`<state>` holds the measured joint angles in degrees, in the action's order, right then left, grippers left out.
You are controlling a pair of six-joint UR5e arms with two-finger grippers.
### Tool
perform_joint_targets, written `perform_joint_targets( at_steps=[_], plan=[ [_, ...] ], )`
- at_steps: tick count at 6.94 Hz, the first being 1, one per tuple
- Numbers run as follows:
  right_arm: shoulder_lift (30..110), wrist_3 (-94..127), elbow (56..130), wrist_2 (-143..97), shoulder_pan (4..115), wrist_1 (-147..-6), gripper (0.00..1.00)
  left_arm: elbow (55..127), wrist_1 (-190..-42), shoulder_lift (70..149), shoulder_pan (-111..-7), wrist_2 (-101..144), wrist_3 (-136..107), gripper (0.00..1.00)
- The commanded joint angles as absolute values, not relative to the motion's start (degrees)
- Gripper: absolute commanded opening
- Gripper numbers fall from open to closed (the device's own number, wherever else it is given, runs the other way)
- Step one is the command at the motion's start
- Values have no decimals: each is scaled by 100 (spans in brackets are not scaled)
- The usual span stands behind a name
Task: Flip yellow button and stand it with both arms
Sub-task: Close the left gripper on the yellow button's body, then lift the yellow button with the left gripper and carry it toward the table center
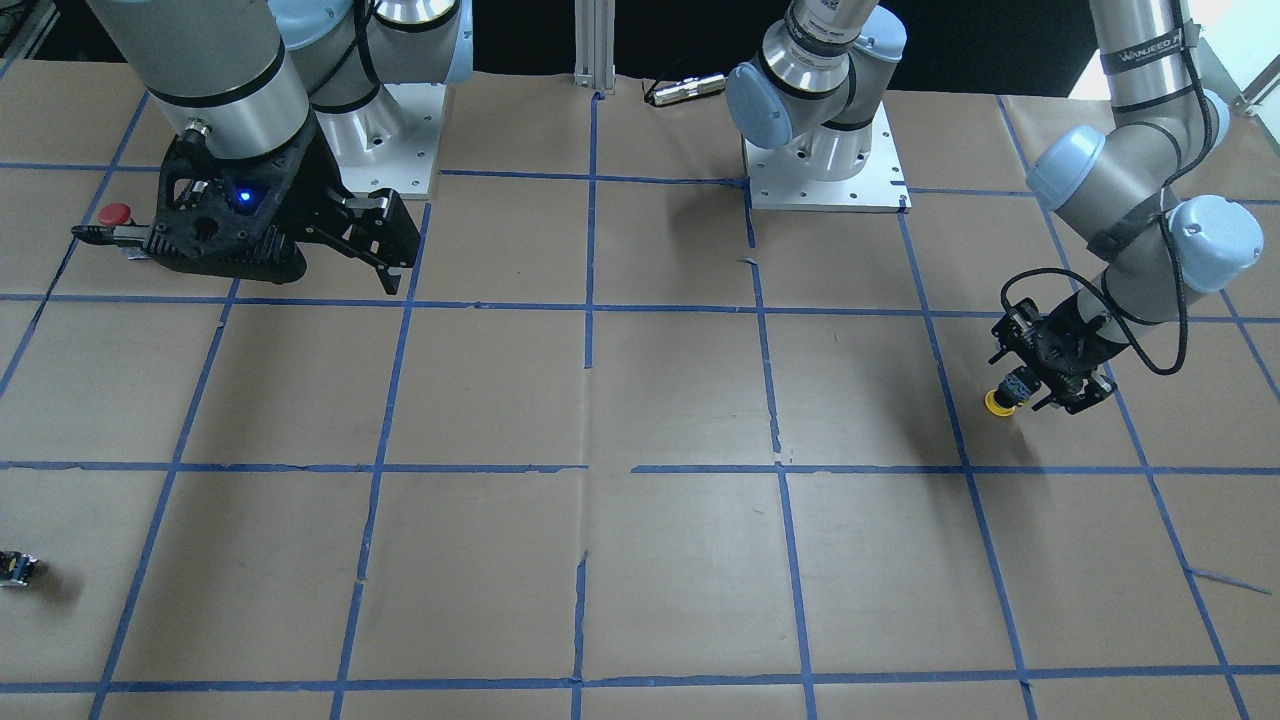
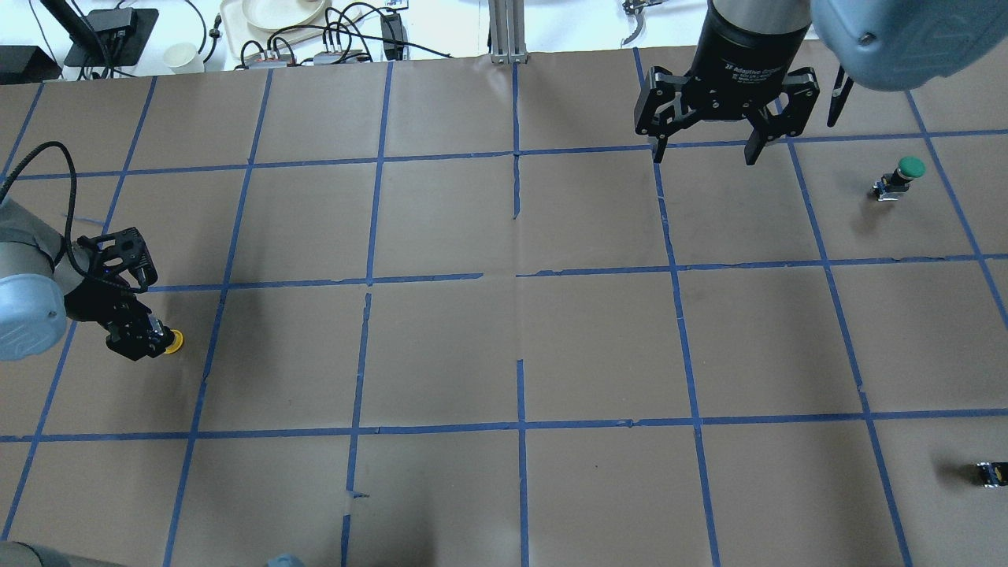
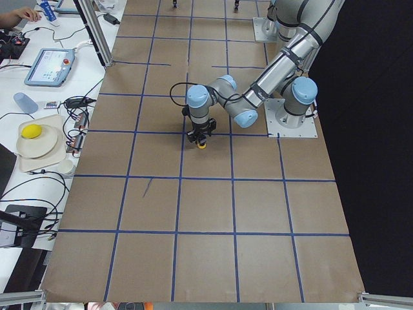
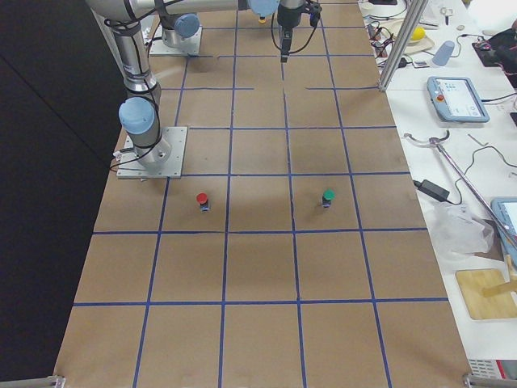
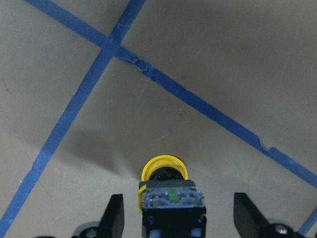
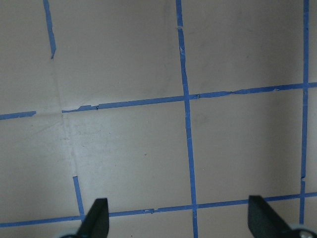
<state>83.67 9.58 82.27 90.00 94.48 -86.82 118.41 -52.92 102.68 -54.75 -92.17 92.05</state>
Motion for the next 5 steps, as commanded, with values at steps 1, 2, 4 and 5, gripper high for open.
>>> perform_joint_targets(
  at_steps=[1,2,4,5],
  plan=[
    [8358,958,8227,9000,9448,-8675,100,11848,-5274,10257,-5484,-9491,9237,33],
    [8358,958,8227,9000,9448,-8675,100,11795,-5282,10231,-5484,-9492,9229,26],
    [8367,958,8227,9000,9448,-8684,100,11725,-5614,9908,-5589,-9248,9150,21],
    [8367,958,8227,9000,9448,-8684,100,11603,-6277,9662,-5599,-8950,8949,21]
  ],
)
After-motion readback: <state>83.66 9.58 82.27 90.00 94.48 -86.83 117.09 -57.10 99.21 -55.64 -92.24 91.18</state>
